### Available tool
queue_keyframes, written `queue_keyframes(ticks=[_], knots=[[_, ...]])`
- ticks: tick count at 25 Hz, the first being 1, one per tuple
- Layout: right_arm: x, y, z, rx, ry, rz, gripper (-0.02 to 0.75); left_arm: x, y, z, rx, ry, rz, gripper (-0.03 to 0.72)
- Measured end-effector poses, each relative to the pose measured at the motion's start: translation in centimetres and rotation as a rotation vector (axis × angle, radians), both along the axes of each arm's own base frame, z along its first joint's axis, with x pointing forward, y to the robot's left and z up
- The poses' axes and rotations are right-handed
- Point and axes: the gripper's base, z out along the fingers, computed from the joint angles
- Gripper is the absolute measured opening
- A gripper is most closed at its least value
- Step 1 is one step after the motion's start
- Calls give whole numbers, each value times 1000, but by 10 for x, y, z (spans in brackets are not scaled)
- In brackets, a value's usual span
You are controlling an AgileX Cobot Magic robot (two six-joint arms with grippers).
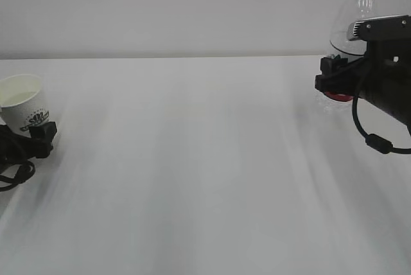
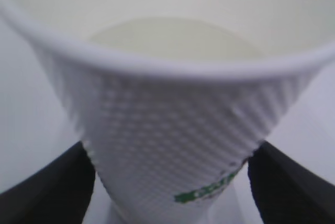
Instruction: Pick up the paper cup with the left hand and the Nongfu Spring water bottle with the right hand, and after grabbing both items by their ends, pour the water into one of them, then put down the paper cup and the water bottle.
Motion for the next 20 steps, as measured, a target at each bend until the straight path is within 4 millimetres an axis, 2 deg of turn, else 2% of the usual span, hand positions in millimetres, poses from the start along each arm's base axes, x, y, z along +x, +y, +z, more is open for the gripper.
queue_keyframes(ticks=[14,20], knots=[[0,2,2,-17,-26,25,436,-6,0,9,3,-13,-3,678],[1,2,3,-18,-31,27,437,-5,0,21,3,-47,-1,678]])
